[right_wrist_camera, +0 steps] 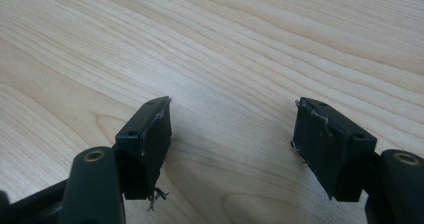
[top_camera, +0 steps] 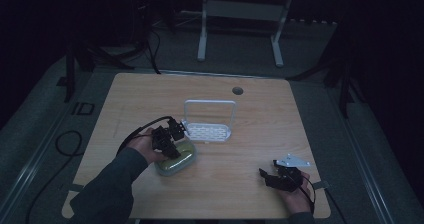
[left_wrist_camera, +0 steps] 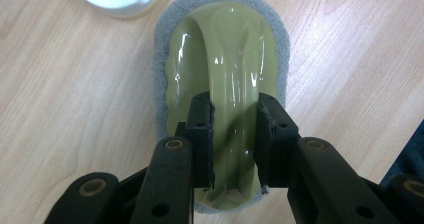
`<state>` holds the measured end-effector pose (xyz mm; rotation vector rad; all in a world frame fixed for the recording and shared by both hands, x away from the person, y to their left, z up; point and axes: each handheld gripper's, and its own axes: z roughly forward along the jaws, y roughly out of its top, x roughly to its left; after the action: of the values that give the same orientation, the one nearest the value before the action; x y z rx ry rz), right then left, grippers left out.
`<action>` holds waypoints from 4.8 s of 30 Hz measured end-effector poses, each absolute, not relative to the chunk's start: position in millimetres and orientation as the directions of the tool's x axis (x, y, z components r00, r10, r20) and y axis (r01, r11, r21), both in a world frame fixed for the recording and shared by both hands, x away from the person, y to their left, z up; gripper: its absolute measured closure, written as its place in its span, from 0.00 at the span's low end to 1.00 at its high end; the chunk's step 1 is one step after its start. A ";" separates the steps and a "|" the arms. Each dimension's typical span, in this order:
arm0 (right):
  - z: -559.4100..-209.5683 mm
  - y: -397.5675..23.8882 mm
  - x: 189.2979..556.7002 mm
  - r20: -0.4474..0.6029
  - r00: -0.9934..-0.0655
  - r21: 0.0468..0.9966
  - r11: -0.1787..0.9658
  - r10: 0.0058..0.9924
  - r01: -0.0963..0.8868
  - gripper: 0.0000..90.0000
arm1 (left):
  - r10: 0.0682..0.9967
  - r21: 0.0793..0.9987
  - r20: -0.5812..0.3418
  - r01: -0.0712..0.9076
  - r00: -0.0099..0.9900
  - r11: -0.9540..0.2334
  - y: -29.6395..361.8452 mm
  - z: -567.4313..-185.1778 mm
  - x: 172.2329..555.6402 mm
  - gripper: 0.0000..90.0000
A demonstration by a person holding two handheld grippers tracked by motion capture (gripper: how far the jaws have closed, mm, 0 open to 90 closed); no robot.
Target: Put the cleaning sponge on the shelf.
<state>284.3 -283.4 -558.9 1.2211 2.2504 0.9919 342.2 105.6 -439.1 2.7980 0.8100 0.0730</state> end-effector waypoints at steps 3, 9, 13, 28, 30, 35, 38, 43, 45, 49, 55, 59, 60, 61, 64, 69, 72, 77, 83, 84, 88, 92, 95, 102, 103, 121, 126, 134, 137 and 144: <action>-558.9 -283.4 284.3 -0.007 -0.543 0.741 0.369 0.840 0.561 0.34 | 0.519 0.242 -0.011 0.506 0.855 -0.828 104.6 -436.5 343.5 0.80; -558.9 -283.4 284.3 -0.006 -0.542 0.741 0.368 0.840 0.562 0.34 | 0.495 0.245 -0.003 0.481 0.869 -0.842 101.8 -432.8 348.0 0.80; -558.9 -283.4 284.3 -0.007 -0.542 0.741 0.368 0.840 0.562 0.34 | 0.481 0.261 -0.002 0.465 0.877 -0.846 101.0 -430.3 352.1 0.80; -558.9 -283.4 284.3 -0.007 -0.542 0.741 0.369 0.840 0.562 0.34 | 0.399 0.284 -0.016 0.387 0.917 -0.877 97.0 -424.7 369.1 0.80; -558.9 -283.4 284.4 -0.006 -0.543 0.741 0.369 0.840 0.562 0.34 | 0.371 0.289 -0.020 0.361 0.928 -0.887 96.6 -424.2 370.3 0.80; -558.9 -283.4 284.4 -0.006 -0.543 0.741 0.368 0.840 0.562 0.34 | 0.343 0.313 -0.026 0.334 0.939 -0.889 97.0 -424.5 374.4 0.80; -558.9 -283.4 284.4 -0.006 -0.543 0.741 0.368 0.840 0.562 0.34 | 0.336 0.315 -0.024 0.326 0.942 -0.891 97.8 -425.4 376.1 0.80; -558.9 -283.4 284.4 -0.006 -0.543 0.741 0.368 0.840 0.562 0.34 | 0.327 0.305 -0.012 0.315 0.945 -0.899 100.5 -426.0 380.8 0.80; -558.9 -283.4 284.4 -0.006 -0.543 0.741 0.368 0.840 0.562 0.34 | 0.318 0.303 -0.006 0.305 0.948 -0.903 100.4 -424.0 382.9 0.80; -558.9 -283.3 284.4 -0.005 -0.542 0.741 0.367 0.840 0.562 0.34 | 0.309 0.302 -0.004 0.295 0.951 -0.906 98.1 -420.5 384.4 0.80; -558.9 -283.4 284.4 -0.006 -0.542 0.741 0.368 0.840 0.562 0.34 | 0.284 0.293 0.004 0.270 0.959 -0.917 92.5 -420.3 385.8 0.80; -558.9 -283.4 284.4 -0.006 -0.542 0.741 0.368 0.840 0.562 0.34 | 0.250 0.291 0.015 0.235 0.968 -0.927 88.8 -418.1 387.7 0.80; -558.9 -283.4 284.4 -0.006 -0.542 0.741 0.368 0.840 0.562 0.34 | 0.249 0.295 0.015 0.234 0.968 -0.927 88.3 -417.8 388.4 0.80; -558.9 -283.4 284.4 -0.006 -0.542 0.741 0.368 0.840 0.562 0.34 | 0.241 0.293 0.019 0.225 0.970 -0.929 87.9 -417.3 389.6 0.80; -558.9 -283.4 284.5 -0.007 -0.543 0.741 0.368 0.840 0.561 0.34 | 0.236 0.303 0.015 0.220 0.972 -0.927 87.1 -416.2 391.3 0.80; -558.9 -283.4 284.6 -0.007 -0.543 0.742 0.369 0.840 0.560 0.34 | 0.211 0.288 0.031 0.193 0.977 -0.938 83.9 -414.6 392.6 0.80; -558.9 -283.4 284.6 -0.006 -0.543 0.742 0.368 0.840 0.561 0.34 | 0.200 0.294 0.050 0.177 0.979 -0.939 80.7 -411.5 394.3 0.80; -558.9 -283.4 284.6 -0.007 -0.543 0.742 0.369 0.840 0.560 0.34 | 0.176 0.301 0.067 0.148 0.982 -0.942 77.9 -408.4 395.8 0.80; -558.9 -283.4 284.7 -0.007 -0.543 0.742 0.369 0.839 0.560 0.34 | 0.174 0.295 0.079 0.144 0.982 -0.945 76.1 -408.9 397.7 0.80; -558.9 -283.4 284.7 -0.007 -0.543 0.742 0.369 0.840 0.560 0.34 | 0.168 0.289 0.085 0.137 0.982 -0.947 75.2 -409.2 397.7 0.80; -558.9 -283.4 284.7 -0.007 -0.543 0.742 0.369 0.840 0.560 0.34 | 0.149 0.285 0.110 0.113 0.983 -0.952 70.7 -407.4 397.4 0.80; -558.9 -283.4 284.7 -0.007 -0.543 0.742 0.369 0.839 0.560 0.34 | 0.128 0.279 0.129 0.088 0.983 -0.956 64.1 -406.2 396.9 0.80; -558.9 -283.4 284.7 -0.007 -0.543 0.742 0.369 0.839 0.560 0.34 | 0.121 0.289 0.137 0.077 0.983 -0.954 59.8 -406.3 396.6 0.80; -558.9 -283.5 284.8 -0.007 -0.544 0.742 0.369 0.839 0.560 0.34 | 0.081 0.273 0.184 0.028 0.980 -0.961 50.8 -410.6 394.8 0.80; -558.9 -283.5 284.8 -0.007 -0.544 0.742 0.369 0.839 0.560 0.34 | 0.075 0.266 0.188 0.022 0.979 -0.964 48.8 -411.5 394.7 0.80; -558.9 -283.5 284.8 -0.007 -0.544 0.742 0.369 0.839 0.560 0.34 | 0.041 0.229 0.242 -0.016 0.969 -0.973 28.6 -419.5 395.2 0.80; -558.9 -283.5 284.8 -0.007 -0.544 0.742 0.369 0.839 0.560 0.34 | 0.037 0.224 0.253 -0.022 0.967 -0.974 24.3 -421.1 397.3 0.80; -558.9 -283.5 284.9 -0.007 -0.544 0.742 0.369 0.839 0.560 0.34 | 0.017 0.217 0.264 -0.042 0.964 -0.975 19.5 -425.8 398.0 0.80; -558.9 -283.5 284.9 -0.007 -0.544 0.742 0.369 0.839 0.560 0.34 | 0.022 0.214 0.270 -0.037 0.963 -0.976 17.9 -427.3 399.1 0.80; -558.9 -283.5 284.9 -0.007 -0.545 0.742 0.370 0.839 0.560 0.34 | 0.033 0.205 0.301 -0.031 0.953 -0.978 15.4 -429.7 400.8 0.80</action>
<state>284.9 -283.5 -558.9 1.2180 2.2517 0.9947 400.8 15.4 -429.7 2.8975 0.0013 0.4522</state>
